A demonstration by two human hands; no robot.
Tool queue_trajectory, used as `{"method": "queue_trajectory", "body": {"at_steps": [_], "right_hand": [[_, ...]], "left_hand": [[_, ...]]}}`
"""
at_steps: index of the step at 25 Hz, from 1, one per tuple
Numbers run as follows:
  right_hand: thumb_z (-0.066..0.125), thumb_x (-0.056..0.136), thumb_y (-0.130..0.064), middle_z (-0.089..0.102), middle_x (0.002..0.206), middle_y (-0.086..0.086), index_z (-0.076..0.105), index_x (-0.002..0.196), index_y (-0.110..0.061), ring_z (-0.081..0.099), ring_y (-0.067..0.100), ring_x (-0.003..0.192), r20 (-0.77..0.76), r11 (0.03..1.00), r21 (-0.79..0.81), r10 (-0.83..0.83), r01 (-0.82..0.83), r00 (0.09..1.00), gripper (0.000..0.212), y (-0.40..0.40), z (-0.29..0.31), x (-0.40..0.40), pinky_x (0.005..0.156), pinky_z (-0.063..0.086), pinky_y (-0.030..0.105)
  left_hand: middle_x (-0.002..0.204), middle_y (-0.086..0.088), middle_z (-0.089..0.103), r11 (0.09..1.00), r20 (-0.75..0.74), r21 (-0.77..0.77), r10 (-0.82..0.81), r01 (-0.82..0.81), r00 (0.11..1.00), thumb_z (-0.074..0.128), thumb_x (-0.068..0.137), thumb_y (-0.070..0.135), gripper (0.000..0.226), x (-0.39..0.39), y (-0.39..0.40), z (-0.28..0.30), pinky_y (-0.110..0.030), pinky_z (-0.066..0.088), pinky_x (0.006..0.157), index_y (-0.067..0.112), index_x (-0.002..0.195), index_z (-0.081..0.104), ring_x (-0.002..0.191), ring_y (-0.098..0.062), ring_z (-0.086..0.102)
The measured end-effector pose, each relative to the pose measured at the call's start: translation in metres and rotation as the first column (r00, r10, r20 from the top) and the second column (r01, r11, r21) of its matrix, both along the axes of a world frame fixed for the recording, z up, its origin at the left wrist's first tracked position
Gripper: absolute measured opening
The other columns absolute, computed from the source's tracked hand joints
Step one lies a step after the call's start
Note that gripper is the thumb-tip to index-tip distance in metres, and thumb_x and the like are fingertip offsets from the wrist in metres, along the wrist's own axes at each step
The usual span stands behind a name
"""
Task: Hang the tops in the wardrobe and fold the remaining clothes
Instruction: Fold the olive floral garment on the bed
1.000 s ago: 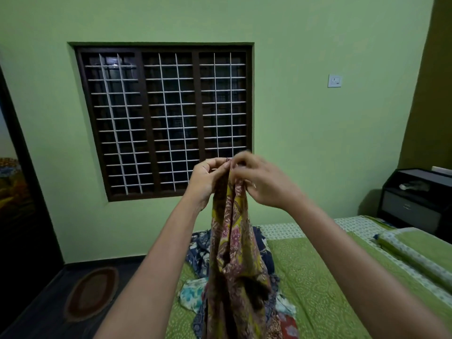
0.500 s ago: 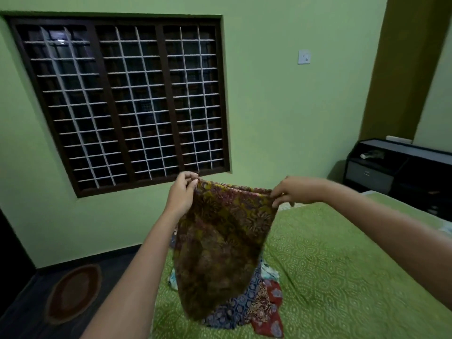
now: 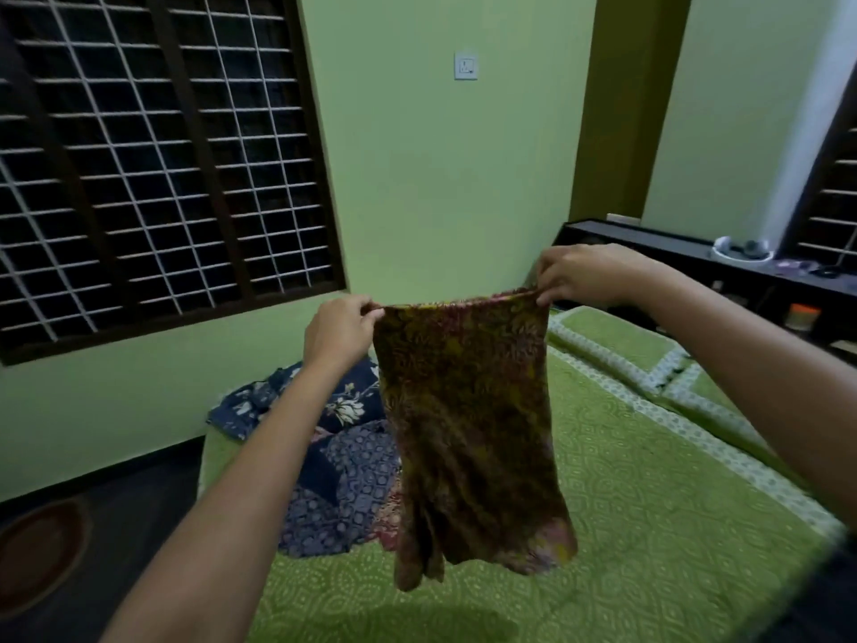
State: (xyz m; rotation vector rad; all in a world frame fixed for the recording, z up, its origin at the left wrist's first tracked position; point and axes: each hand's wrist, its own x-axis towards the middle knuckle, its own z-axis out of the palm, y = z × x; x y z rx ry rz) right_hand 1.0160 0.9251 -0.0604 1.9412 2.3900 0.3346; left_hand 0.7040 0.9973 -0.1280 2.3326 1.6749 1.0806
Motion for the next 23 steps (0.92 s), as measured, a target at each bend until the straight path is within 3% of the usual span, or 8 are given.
{"method": "queue_trajectory", "body": {"at_steps": [3, 7, 11, 14, 17, 19, 21, 23], "right_hand": [[0.047, 0.096, -0.043, 0.056, 0.116, -0.01, 0.067, 0.112, -0.03, 0.057, 0.017, 0.105, -0.176, 0.951, 0.304, -0.001, 0.055, 0.984, 0.029, -0.042, -0.005, 0.066, 0.08, 0.051, 0.041], [0.044, 0.094, -0.054, 0.061, 0.12, -0.008, 0.061, 0.119, -0.036, 0.057, 0.018, 0.109, 0.052, 0.992, -0.03, -0.122, 0.124, 0.991, 0.036, -0.085, -0.052, 0.123, 0.078, 0.052, 0.035], [0.06, 0.083, -0.059, 0.063, 0.094, -0.003, 0.07, 0.104, -0.021, 0.06, 0.019, 0.086, -0.192, 0.98, 0.089, -0.161, 0.18, 0.968, 0.044, -0.106, -0.071, 0.167, 0.063, 0.047, 0.03], [0.074, 0.079, -0.04, 0.067, 0.074, 0.001, 0.072, 0.089, -0.009, 0.065, 0.013, 0.065, -0.485, 0.969, 0.032, -0.199, 0.245, 0.852, 0.032, -0.1, -0.069, 0.189, 0.061, 0.057, 0.032], [0.078, 0.077, -0.016, 0.068, 0.073, 0.009, 0.062, 0.083, -0.004, 0.066, 0.009, 0.051, -0.72, 0.967, 0.088, -0.103, 0.237, 0.686, 0.021, -0.084, -0.052, 0.214, 0.048, 0.053, 0.019], [0.076, 0.078, -0.007, 0.066, 0.076, 0.008, 0.057, 0.091, -0.004, 0.069, 0.015, 0.054, -0.841, 0.951, 0.147, -0.025, 0.272, 0.541, 0.024, -0.05, -0.048, 0.234, 0.05, 0.057, 0.025], [0.072, 0.081, 0.0, 0.065, 0.086, 0.009, 0.06, 0.102, -0.006, 0.07, 0.018, 0.062, -0.878, 0.947, 0.083, -0.078, 0.311, 0.472, 0.025, 0.006, -0.071, 0.252, 0.057, 0.06, 0.031], [0.069, 0.081, 0.004, 0.068, 0.087, 0.01, 0.066, 0.103, -0.001, 0.068, 0.016, 0.067, -0.828, 0.936, -0.112, -0.273, 0.333, 0.49, 0.023, 0.073, -0.118, 0.268, 0.063, 0.06, 0.028]], "left_hand": [[0.081, -0.006, 0.07, 0.992, 0.136, 0.124, 0.013, -0.03, 0.991, 0.053, 0.096, 0.032, 0.025, 0.061, -0.039, -0.006, -0.031, 0.047, 0.058, 0.016, 0.106, 0.07, 0.072, -0.024, 0.062], [0.084, -0.01, 0.068, 0.995, -0.093, -0.093, 0.029, -0.038, 0.995, 0.051, 0.096, 0.033, 0.025, 0.136, -0.081, -0.048, -0.031, 0.044, 0.059, 0.015, 0.1, 0.069, 0.077, -0.031, 0.061], [0.089, -0.01, 0.07, 0.948, 0.152, -0.306, -0.044, 0.09, 0.987, 0.053, 0.097, 0.025, 0.018, 0.182, -0.1, -0.058, -0.025, 0.052, 0.055, 0.01, 0.096, 0.061, 0.06, -0.013, 0.067], [0.106, -0.018, 0.06, 0.835, 0.5, -0.444, -0.07, 0.325, 0.863, 0.051, 0.098, 0.015, 0.014, 0.212, -0.103, -0.042, -0.018, 0.053, 0.048, 0.002, 0.101, 0.052, 0.052, -0.01, 0.068], [0.09, -0.019, 0.062, 0.82, 0.721, -0.358, -0.06, 0.446, 0.69, 0.056, 0.094, 0.008, 0.009, 0.236, -0.086, -0.02, -0.016, 0.054, 0.051, 0.002, 0.096, 0.049, 0.053, -0.012, 0.068], [0.086, -0.016, 0.065, 0.863, 0.781, -0.259, -0.076, 0.433, 0.62, 0.061, 0.09, 0.005, 0.013, 0.258, -0.051, -0.015, -0.017, 0.055, 0.052, 0.005, 0.088, 0.049, 0.054, -0.014, 0.069], [0.089, -0.015, 0.067, 0.866, 0.755, -0.311, -0.025, 0.391, 0.656, 0.063, 0.088, 0.001, 0.012, 0.282, -0.001, -0.041, -0.018, 0.056, 0.052, 0.003, 0.092, 0.052, 0.054, -0.013, 0.068], [0.092, -0.016, 0.066, 0.803, 0.639, -0.501, 0.093, 0.321, 0.764, 0.061, 0.088, -0.002, 0.016, 0.309, 0.055, -0.092, -0.019, 0.056, 0.052, -0.004, 0.104, 0.059, 0.05, -0.007, 0.066]]}}
